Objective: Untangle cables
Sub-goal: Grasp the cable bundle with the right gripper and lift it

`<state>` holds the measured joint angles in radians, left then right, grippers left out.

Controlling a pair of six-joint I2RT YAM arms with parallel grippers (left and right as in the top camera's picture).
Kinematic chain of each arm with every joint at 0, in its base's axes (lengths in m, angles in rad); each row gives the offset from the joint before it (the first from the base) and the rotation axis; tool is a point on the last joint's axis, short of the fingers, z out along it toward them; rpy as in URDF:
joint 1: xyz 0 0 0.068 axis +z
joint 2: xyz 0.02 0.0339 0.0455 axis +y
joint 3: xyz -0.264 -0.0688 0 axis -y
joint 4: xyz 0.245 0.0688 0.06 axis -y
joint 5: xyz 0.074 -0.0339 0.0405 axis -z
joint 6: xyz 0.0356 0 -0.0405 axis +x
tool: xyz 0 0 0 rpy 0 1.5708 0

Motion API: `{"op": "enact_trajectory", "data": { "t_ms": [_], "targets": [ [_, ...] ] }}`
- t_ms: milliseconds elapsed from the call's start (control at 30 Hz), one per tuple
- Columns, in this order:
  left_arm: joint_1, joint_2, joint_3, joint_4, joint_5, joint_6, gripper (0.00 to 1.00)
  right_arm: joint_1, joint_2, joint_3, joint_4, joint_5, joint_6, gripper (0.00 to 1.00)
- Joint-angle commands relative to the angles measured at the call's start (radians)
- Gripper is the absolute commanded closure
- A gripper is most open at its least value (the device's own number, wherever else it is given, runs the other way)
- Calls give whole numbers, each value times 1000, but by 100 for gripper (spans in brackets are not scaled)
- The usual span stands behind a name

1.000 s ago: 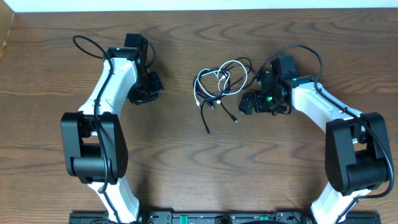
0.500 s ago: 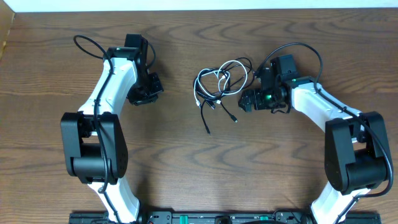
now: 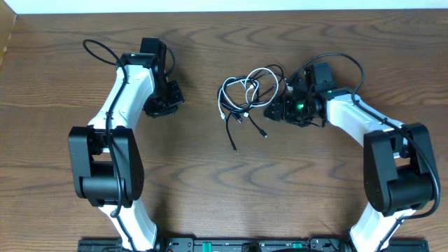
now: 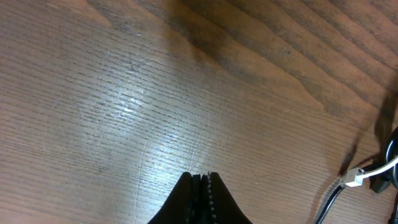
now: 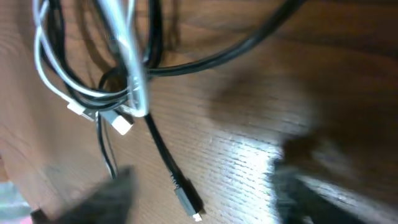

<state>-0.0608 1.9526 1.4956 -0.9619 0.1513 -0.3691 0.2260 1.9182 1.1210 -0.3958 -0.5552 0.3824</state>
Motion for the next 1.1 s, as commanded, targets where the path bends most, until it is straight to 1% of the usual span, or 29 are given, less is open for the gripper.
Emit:
{"op": "enact_trajectory", "data": {
  "t_ms": [0,67,133,233,400,433,467,500,633,800,933,1067],
  "targets": [
    [-1,10,-5,5,-6,8,92,22,18,-15,1,64,121,52],
    [-1,10,-5,21,-6,8,92,43,18,-17,-1,103,127,49],
    [-1,10,-5,28,-6,8,92,69,18,-17,0,119,126,49],
    [-1,10,-5,38,-6,8,92,93,18,-17,12,120,127,52],
    [-4,10,-6,26,6,12,92,130,18,-17,-3,159,126,51],
    [-5,10,-6,27,22,13,87,138,18,-17,-4,180,126,51],
    [-8,10,-6,28,37,13,79,148,18,-17,-1,207,126,51],
    [-12,10,-6,29,48,13,77,154,18,-17,6,229,128,52],
    [-36,10,-6,39,53,12,76,181,18,-17,90,307,172,52],
    [-71,10,-6,56,54,12,75,231,18,-17,187,368,274,54],
    [-98,10,-6,87,52,12,76,281,18,-17,243,467,279,54],
    [-111,10,-6,101,46,12,76,323,20,-17,285,597,288,51]
  ]
}}
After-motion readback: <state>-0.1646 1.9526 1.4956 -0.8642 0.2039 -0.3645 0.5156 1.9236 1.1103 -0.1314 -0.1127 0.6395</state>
